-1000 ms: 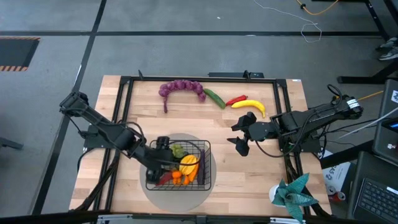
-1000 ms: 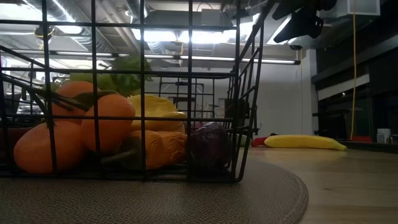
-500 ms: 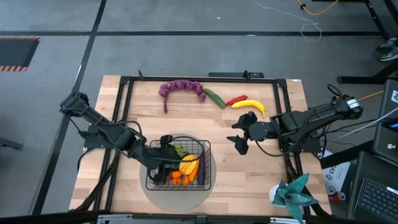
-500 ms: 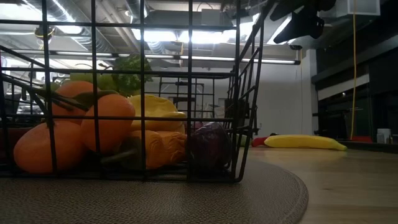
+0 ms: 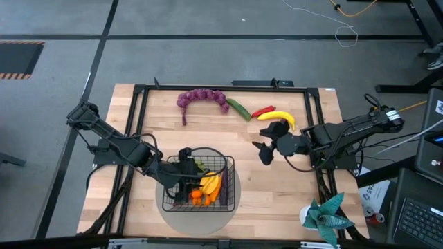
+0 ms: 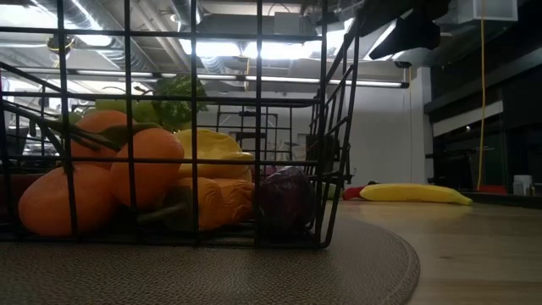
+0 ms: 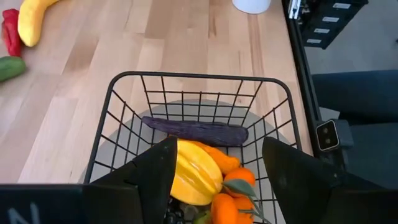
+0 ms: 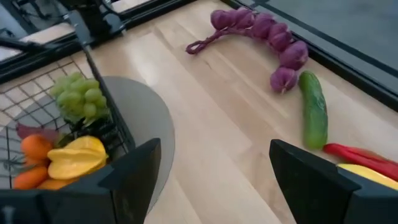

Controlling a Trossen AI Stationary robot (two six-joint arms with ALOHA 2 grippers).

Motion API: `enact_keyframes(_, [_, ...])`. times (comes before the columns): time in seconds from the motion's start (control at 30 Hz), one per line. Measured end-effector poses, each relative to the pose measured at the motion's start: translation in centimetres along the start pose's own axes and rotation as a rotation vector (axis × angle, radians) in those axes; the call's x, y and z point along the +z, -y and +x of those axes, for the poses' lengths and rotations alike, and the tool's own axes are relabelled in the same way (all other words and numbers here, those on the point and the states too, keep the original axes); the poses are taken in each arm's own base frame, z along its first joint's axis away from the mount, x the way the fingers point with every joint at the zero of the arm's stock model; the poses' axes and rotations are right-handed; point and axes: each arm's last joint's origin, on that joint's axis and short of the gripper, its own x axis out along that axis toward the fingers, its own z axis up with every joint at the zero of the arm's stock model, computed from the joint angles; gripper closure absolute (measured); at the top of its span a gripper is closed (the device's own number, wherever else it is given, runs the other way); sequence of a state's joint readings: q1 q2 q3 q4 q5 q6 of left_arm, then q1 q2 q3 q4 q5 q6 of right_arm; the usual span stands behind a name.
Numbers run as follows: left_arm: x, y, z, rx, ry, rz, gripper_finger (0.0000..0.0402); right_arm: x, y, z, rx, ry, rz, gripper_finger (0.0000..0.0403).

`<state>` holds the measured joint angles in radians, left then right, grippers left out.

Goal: Build produce basket
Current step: Put the cucumber into the black wire basket

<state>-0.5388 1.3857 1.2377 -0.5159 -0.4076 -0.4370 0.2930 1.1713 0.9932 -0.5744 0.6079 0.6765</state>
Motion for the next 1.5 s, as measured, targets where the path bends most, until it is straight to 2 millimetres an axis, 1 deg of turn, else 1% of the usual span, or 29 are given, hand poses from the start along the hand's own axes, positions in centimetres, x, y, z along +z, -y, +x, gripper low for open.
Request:
enact_keyframes(0.2, [0.0,0.0,0.0,0.001,-0.003,0.003,0.017,0.5,0.8,0.6,-0.038,0.005,0.048,0.0101])
enact_keyframes(0.4, [0.0,0.0,0.0,0.003,-0.004,0.008,0.017,0.7,2.3,1.3,-0.12,-0.032,0.059,0.0101])
enact_keyframes(0.5, [0.0,-0.3,0.1,0.027,-0.006,-0.072,0.017,0.7,3.2,1.6,-0.174,-0.059,0.097,0.0101])
enact_keyframes(0.57, [-0.6,-0.8,-0.3,0.066,-0.065,0.013,0.017,0.8,3.6,1.7,-0.198,-0.072,0.101,0.0101])
enact_keyframes(0.63, [-1.3,-1.5,-1.0,0.109,-0.139,0.057,0.017,0.8,3.9,1.9,-0.192,-0.097,0.108,0.0101])
enact_keyframes(0.73, [-1.8,-2.8,-2.9,0.195,-0.182,-0.027,0.017,0.9,4.0,2.0,-0.158,-0.125,0.126,0.0101])
enact_keyframes(0.8, [-2.1,-3.6,-4.1,0.25,-0.185,-0.048,0.017,1.1,3.9,2.1,-0.136,-0.11,0.143,0.0101])
enact_keyframes(0.87, [-2.5,-4.3,-5.1,0.253,-0.175,-0.045,0.017,1.4,3.8,2.2,-0.124,-0.088,0.152,0.0101])
enact_keyframes(0.93, [-3.1,-4.9,-6.1,0.209,-0.172,-0.03,0.017,1.6,3.7,2.2,-0.112,-0.071,0.143,0.0101])
enact_keyframes(1.0, [-3.9,-5.5,-6.8,0.172,-0.129,-0.043,0.017,1.6,3.7,2.2,-0.114,-0.073,0.132,0.0101])
enact_keyframes(1.13, [-6.1,-6.7,-7.2,0.084,0.031,-0.069,0.017,1.6,3.7,2.2,-0.115,-0.076,0.115,0.0101])
enact_keyframes(1.3, [-9.2,-8.0,-6.9,-0.099,0.275,0.068,0.017,1.6,3.7,2.2,-0.112,-0.072,0.115,0.0101])
enact_keyframes(1.4, [-10.9,-9.5,-7.1,-0.163,0.399,0.112,0.017,1.6,3.7,2.2,-0.112,-0.072,0.112,0.0101])
enact_keyframes(1.5, [-12.2,-11.2,-7.8,-0.157,0.539,0.094,0.017,1.6,3.7,2.2,-0.109,-0.07,0.092,0.0101])
